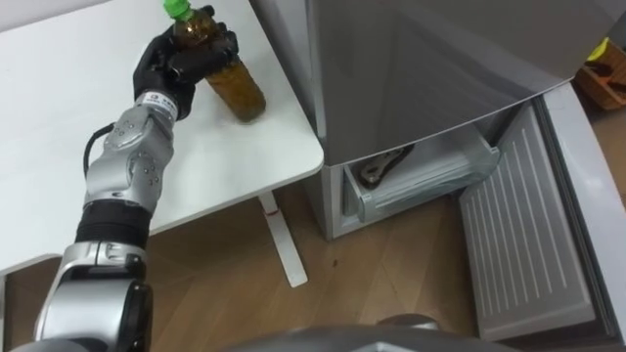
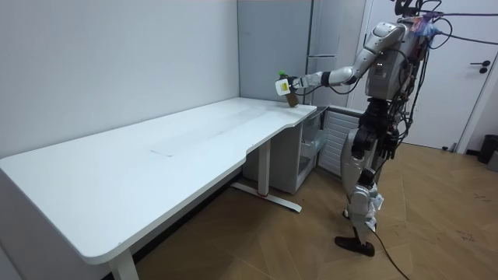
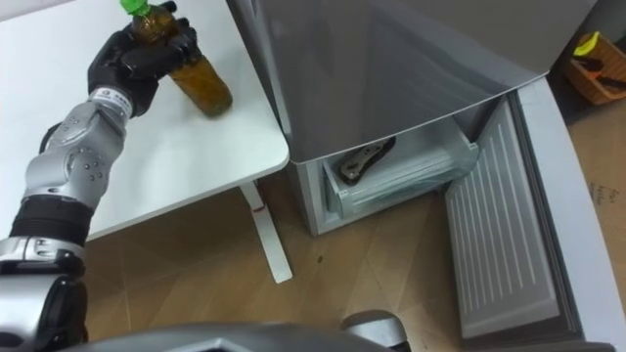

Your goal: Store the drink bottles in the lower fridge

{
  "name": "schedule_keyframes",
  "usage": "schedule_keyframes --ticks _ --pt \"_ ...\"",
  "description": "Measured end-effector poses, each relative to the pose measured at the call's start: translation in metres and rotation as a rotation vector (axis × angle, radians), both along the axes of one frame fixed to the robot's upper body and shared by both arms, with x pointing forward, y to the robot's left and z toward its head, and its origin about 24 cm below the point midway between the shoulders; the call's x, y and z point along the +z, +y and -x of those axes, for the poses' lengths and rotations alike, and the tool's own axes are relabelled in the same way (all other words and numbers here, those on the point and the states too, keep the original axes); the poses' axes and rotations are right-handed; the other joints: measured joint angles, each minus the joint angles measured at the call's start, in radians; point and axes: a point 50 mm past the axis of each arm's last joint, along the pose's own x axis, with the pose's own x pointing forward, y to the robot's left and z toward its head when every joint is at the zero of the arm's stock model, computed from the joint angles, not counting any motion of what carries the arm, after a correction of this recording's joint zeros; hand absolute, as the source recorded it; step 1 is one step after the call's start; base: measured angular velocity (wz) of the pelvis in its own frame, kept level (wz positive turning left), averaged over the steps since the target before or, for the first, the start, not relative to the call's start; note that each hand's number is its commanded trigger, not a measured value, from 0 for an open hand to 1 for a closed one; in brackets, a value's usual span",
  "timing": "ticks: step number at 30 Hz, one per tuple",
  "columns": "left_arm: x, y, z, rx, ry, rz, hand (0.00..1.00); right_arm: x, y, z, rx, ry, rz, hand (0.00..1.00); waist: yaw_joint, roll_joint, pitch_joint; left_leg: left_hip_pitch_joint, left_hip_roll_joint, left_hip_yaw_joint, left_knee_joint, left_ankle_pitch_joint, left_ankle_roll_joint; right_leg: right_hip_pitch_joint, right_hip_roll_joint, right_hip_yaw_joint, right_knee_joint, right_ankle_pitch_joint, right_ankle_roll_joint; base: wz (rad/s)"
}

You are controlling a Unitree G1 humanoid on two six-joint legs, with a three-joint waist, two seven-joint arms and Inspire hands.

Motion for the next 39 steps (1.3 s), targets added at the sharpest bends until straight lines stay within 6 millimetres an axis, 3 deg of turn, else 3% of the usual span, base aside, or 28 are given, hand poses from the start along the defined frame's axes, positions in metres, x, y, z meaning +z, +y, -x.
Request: schedule_keyframes --ticks 22,30,34,39 --pt "0.007 -0.003 -0.005 -0.027 -0.018 -0.016 1.0 0.0 -0.001 -0.009 0.008 -0.019 0.003 0.0 -0.001 0.001 -0.002 -0.023 0.001 0.0 0.0 0.0 0.0 -0.028 0.002 0.012 0.002 0.002 -0.002 -0.02" --pt "0.031 -0.009 -0.009 -0.037 -0.12 -0.023 1.0 0.0 0.002 -0.008 0.008 -0.021 0.008 0.0 0.007 0.0 -0.0025 -0.03 0.0 -0.026 0.0 0.0 0.0 -0.028 0.001 -0.005 0.001 0.002 -0.002 0.07" --pt "0.042 -0.014 -0.01 -0.048 -0.168 -0.02 1.0 0.0 0.002 -0.009 0.012 -0.029 0.026 0.0 0.028 0.001 -0.003 -0.034 0.0 -0.038 0.0 0.0 0.0 -0.028 0.0 -0.019 0.001 0.002 -0.003 0.04" --pt "0.047 -0.02 0.007 -0.074 -0.223 -0.02 1.0 0.001 0.003 -0.028 0.042 -0.1 0.032 0.0 0.066 0.004 -0.0045 -0.035 0.0 -0.048 0.002 0.0 0.0 -0.027 -0.001 -0.027 0.0 0.002 -0.003 0.04"
